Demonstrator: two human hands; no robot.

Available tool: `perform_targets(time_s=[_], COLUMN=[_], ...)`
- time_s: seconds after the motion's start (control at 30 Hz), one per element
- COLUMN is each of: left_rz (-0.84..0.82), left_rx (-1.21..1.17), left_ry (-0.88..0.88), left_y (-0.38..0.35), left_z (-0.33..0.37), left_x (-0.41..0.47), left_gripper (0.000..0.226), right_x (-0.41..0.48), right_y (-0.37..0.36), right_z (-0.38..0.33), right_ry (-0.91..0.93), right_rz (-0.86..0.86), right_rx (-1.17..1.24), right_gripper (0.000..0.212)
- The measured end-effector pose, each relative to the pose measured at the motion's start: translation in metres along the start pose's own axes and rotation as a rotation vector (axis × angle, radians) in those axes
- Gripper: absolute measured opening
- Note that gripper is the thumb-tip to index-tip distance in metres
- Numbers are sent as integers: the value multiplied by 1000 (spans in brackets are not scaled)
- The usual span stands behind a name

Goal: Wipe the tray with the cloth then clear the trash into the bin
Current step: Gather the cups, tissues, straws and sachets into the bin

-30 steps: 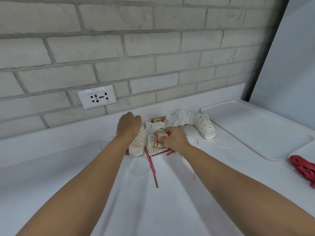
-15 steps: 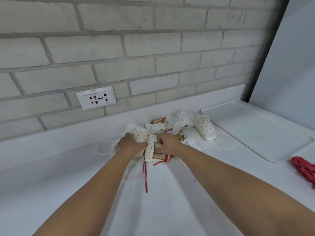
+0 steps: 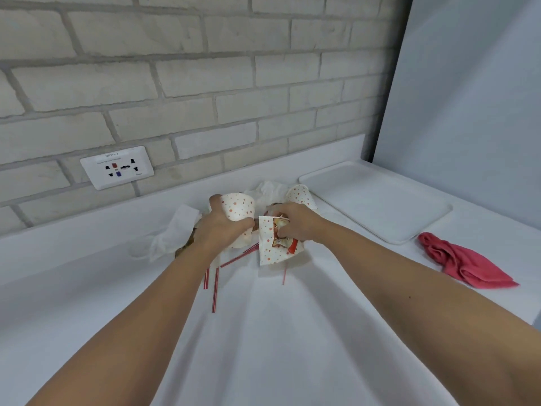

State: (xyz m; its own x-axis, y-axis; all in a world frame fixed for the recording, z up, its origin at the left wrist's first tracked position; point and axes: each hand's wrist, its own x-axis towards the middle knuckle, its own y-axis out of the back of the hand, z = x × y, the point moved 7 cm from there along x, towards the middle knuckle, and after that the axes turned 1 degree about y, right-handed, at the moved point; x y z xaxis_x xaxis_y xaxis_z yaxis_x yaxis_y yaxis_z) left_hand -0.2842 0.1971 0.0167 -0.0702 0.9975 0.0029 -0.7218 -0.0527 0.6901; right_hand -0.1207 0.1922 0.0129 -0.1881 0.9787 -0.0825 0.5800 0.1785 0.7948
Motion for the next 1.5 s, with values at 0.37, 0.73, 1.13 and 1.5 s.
perform_targets(time_s=[0.37, 0.73, 1.13, 1.5], left_rz=[-255, -617, -825, -844], left_rx=[-113, 175, 377, 444], left_ry=[-225, -598, -495, -367], left_y=[-116, -264, -392, -409], left_z=[131, 240, 192, 131], left_x=[-98, -255, -347, -353], left_gripper=[55, 24, 22, 12], right_x=[-149, -330, -426, -444], right_y=[98, 144, 24, -87], right_z=[114, 264, 399, 439], right_ry=[-245, -630, -837, -739], right_rz=[43, 54, 87, 296], right_rx=[-114, -185, 3, 371], right_gripper=[26, 40, 26, 28])
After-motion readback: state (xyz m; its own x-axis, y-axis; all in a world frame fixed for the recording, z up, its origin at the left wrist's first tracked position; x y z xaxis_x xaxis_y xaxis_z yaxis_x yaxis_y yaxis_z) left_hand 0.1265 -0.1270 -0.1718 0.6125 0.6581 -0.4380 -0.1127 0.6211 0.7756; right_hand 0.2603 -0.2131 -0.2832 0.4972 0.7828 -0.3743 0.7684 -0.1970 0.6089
